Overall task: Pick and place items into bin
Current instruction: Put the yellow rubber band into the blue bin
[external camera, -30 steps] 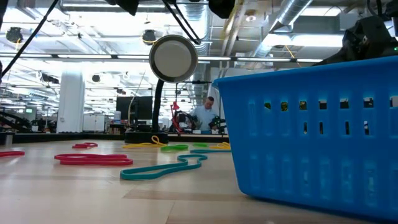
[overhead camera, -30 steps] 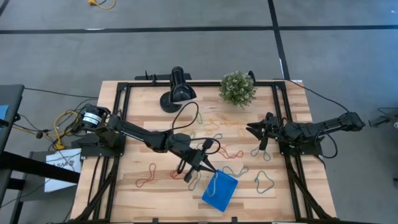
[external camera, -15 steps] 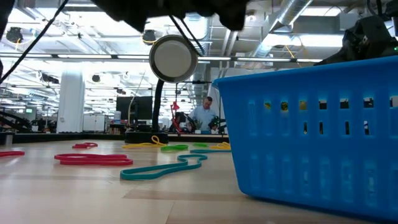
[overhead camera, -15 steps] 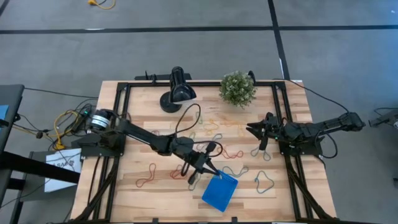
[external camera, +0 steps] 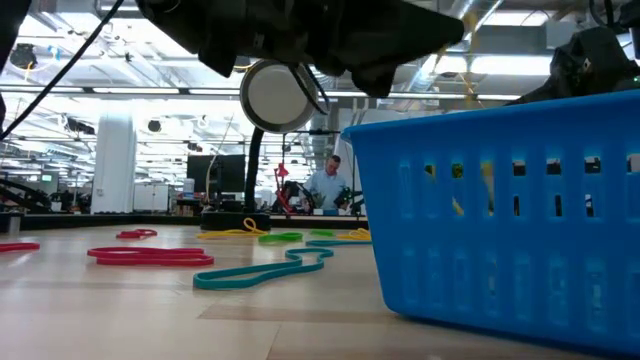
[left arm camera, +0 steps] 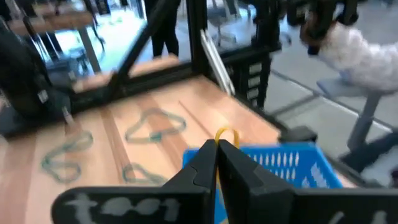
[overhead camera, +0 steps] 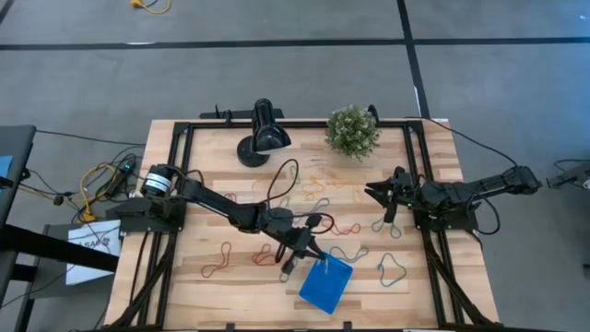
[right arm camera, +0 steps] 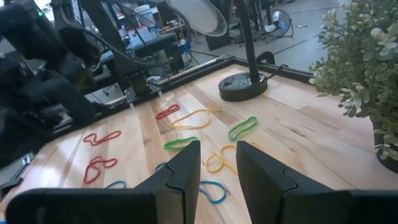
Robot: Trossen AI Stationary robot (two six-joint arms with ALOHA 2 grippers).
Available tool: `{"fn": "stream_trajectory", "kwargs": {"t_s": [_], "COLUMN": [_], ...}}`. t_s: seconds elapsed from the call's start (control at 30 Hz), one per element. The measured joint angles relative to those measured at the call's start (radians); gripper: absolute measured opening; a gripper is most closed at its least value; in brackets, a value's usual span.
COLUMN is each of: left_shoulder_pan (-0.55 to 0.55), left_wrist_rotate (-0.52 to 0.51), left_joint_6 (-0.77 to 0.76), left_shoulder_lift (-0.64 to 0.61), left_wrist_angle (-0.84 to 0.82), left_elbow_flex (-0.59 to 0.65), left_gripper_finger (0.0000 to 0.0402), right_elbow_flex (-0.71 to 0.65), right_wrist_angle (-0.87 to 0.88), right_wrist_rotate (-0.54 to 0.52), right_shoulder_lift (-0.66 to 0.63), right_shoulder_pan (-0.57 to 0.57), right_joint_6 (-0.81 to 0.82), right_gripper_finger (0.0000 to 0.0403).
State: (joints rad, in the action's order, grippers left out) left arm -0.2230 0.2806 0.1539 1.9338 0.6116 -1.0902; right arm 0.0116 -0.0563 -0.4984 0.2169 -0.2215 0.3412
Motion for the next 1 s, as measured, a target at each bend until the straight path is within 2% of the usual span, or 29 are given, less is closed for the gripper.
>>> {"fn": "stream_trajectory", "kwargs": {"t_s": [0.23,0.7,0.83,1.0], "left_shoulder_pan": [0.000,0.002,0.004,0.021], "left_wrist_rotate": [-0.007,-0.125,-0.250,-0.550], "left_joint_6": [0.033,0.050,0.100,0.115], "left_shoulder_lift": [-0.001,-0.001,-0.045,-0.193], "left_wrist_angle": [0.007,0.007,-0.016,-0.220], "left_elbow_flex": [-0.001,-0.001,-0.001,-0.001], "left_gripper_finger": [0.0012,0.0097,0.0103,0.0096], "right_elbow_flex": [0.000,0.000,0.000,-0.002], "right_wrist_angle": [0.000,0.000,0.002,-0.086], "right_wrist_rotate": [0.000,0.026,0.082,0.057], "right_shoulder_lift": [0.000,0.000,0.000,0.001], "right_shoulder_pan": [0.000,0.000,0.000,0.002], "right_joint_6": [0.000,0.000,-0.008,-0.101], "right_gripper_finger": [0.0098,0.0098,0.0098,0.0098]}}
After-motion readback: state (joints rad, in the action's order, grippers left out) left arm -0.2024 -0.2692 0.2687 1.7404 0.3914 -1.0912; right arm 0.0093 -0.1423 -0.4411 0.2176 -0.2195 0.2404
